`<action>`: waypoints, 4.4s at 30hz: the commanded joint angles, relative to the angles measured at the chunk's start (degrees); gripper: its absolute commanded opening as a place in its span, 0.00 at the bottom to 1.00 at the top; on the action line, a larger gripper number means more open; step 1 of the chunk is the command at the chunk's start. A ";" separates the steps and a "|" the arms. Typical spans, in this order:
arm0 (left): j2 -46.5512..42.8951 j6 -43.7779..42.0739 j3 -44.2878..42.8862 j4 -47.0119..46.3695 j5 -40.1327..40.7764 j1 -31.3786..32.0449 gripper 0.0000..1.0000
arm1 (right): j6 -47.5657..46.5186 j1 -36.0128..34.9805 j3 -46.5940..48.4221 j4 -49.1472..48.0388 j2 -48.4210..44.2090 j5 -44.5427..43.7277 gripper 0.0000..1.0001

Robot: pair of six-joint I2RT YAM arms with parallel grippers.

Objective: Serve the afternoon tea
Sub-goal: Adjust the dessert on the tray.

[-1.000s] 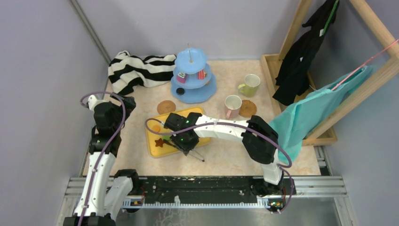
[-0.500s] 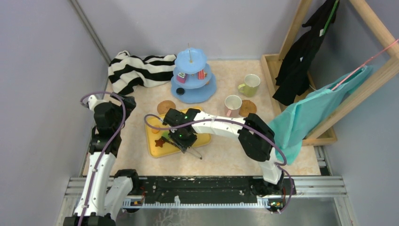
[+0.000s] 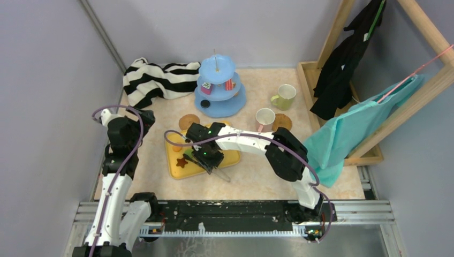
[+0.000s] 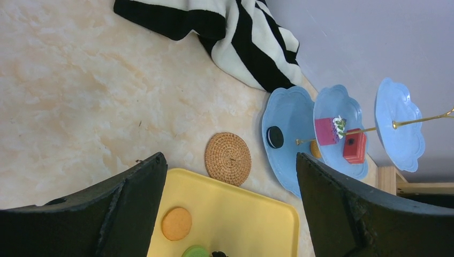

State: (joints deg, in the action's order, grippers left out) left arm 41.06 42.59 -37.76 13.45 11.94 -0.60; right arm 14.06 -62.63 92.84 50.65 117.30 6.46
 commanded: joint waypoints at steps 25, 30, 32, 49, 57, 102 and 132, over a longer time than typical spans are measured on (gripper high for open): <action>-0.95 0.41 1.36 -2.46 -0.43 0.27 0.95 | -2.23 1.11 9.10 4.53 3.09 0.02 0.41; -1.04 0.48 1.63 -2.69 -0.43 0.25 0.95 | -2.44 1.24 9.59 5.16 4.01 -0.04 0.41; -0.94 0.57 1.72 -2.83 -0.57 0.26 0.95 | -2.46 1.28 9.64 5.24 4.10 0.00 0.41; -0.80 0.96 2.47 -3.33 -0.91 0.30 0.95 | -2.21 2.09 7.91 5.15 2.32 0.45 0.28; -0.71 0.87 2.51 -3.43 -0.87 0.26 0.95 | -0.83 5.01 4.25 2.57 -1.04 0.15 0.22; 0.34 0.40 3.13 -4.13 -1.00 0.32 0.95 | -1.15 9.64 -7.82 -4.41 -8.66 4.21 0.18; 0.34 0.30 2.65 -4.04 -2.38 0.26 0.95 | -1.01 6.67 -7.33 -5.01 -10.81 1.98 0.41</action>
State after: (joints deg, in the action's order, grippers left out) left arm 41.95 43.42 -35.07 10.63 10.22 -0.60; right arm 13.58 -54.52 82.50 45.45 108.81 9.50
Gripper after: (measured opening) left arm 0.954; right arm 0.409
